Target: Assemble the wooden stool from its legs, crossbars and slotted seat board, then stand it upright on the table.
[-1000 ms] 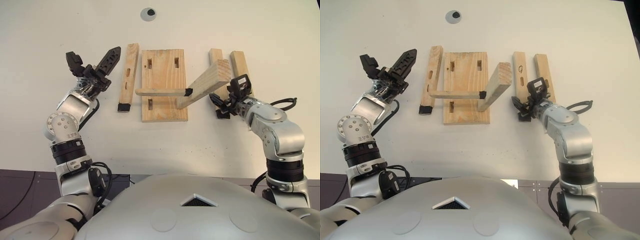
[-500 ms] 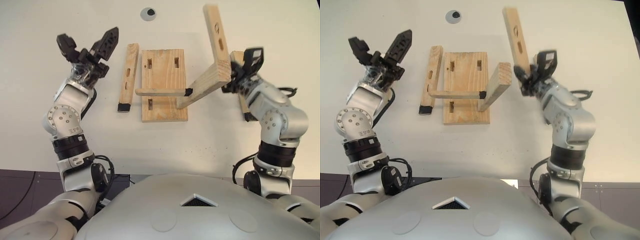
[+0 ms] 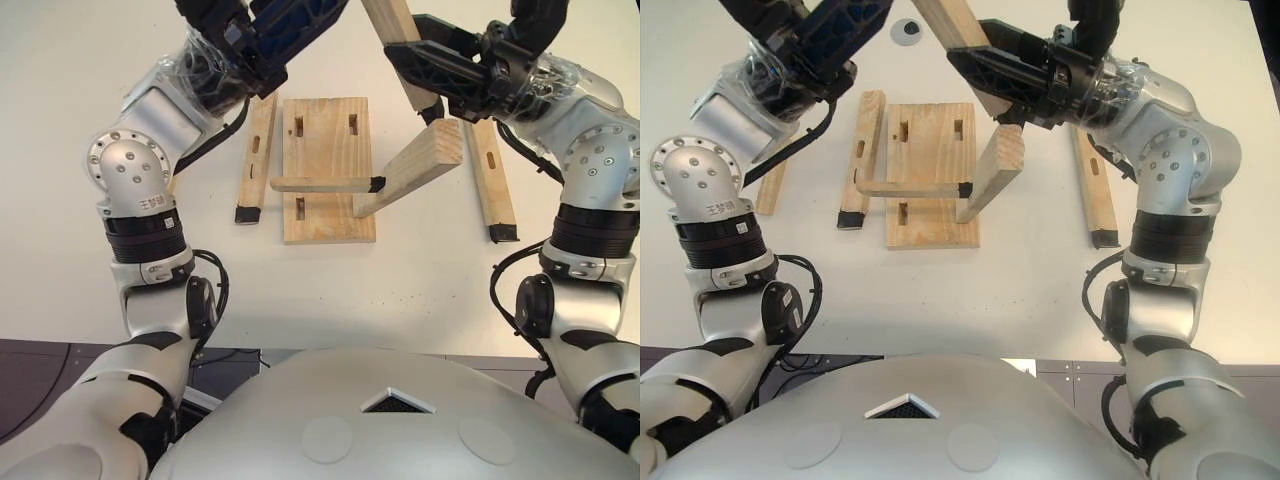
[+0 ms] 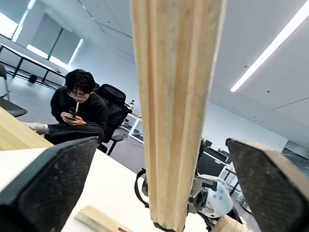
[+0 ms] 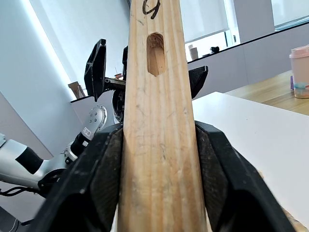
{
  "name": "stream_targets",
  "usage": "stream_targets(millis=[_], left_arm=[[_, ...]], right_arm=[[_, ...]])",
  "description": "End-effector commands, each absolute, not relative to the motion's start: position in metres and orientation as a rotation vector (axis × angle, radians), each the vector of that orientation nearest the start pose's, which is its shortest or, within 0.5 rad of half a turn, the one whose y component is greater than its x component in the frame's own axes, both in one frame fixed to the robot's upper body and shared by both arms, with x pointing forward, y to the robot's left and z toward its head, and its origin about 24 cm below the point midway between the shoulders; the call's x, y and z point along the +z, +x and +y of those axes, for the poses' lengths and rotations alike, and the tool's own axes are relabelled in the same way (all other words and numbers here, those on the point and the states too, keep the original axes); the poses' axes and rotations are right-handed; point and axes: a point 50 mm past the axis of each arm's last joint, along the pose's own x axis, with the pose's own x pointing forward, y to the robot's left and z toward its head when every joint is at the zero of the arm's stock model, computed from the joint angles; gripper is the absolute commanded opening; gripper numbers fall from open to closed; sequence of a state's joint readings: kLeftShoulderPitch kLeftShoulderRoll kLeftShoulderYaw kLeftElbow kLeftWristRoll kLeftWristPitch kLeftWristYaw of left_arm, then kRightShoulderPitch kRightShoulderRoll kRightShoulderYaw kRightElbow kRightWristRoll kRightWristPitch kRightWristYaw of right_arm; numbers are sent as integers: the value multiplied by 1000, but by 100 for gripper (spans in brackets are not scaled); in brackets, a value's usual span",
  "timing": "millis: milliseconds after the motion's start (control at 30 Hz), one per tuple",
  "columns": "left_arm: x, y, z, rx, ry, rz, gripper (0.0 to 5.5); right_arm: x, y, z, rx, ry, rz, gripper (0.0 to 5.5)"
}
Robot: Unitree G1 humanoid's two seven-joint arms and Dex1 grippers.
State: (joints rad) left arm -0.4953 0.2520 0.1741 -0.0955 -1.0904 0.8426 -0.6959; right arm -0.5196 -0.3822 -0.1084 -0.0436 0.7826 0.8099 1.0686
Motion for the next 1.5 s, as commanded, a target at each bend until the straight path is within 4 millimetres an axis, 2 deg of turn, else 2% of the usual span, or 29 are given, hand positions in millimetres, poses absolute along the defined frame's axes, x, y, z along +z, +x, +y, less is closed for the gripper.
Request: stream_targets(millis=[33, 67, 200, 433, 600, 733, 767, 833, 967, 1067, 1133, 1233, 1500], left_arm=[[197, 278, 114, -1344, -738, -70, 484], [199, 276, 113, -1359, -736, -80, 484], [208, 276, 113, -1367, -782, -136, 415], [205, 277, 118, -1350, -788, -140, 288], [206, 277, 122, -1352, -813, -154, 220], [206, 281, 128, -1319, -792, -184, 219], [205, 282, 130, -1301, -781, -192, 217], [202, 287, 135, -1253, -748, -200, 212], [184, 293, 160, -1124, -668, -184, 205], [151, 288, 190, -1021, -578, -91, 203], [132, 275, 206, -1001, -513, -25, 203], [110, 256, 217, -1007, -410, 56, 203], [104, 243, 228, -1024, -328, 78, 202]], right_arm=[[180, 286, -138, 1435, 377, 63, 202], [180, 285, -137, 1445, 379, 69, 202], [179, 283, -136, 1477, 386, 90, 202], [183, 284, -132, 1493, 406, 85, 202], [187, 286, -132, 1493, 413, 79, 202], [186, 292, -130, 1453, 401, 84, 202], [184, 295, -130, 1431, 390, 90, 238], [182, 299, -131, 1394, 359, 87, 273], [184, 307, -149, 1311, 291, 53, 354], [187, 310, -171, 1220, 313, 11, 357], [188, 313, -188, 1137, 356, -16, 357], [182, 314, -206, 1037, 375, -23, 357], [170, 316, -211, 979, 361, 4, 357]])
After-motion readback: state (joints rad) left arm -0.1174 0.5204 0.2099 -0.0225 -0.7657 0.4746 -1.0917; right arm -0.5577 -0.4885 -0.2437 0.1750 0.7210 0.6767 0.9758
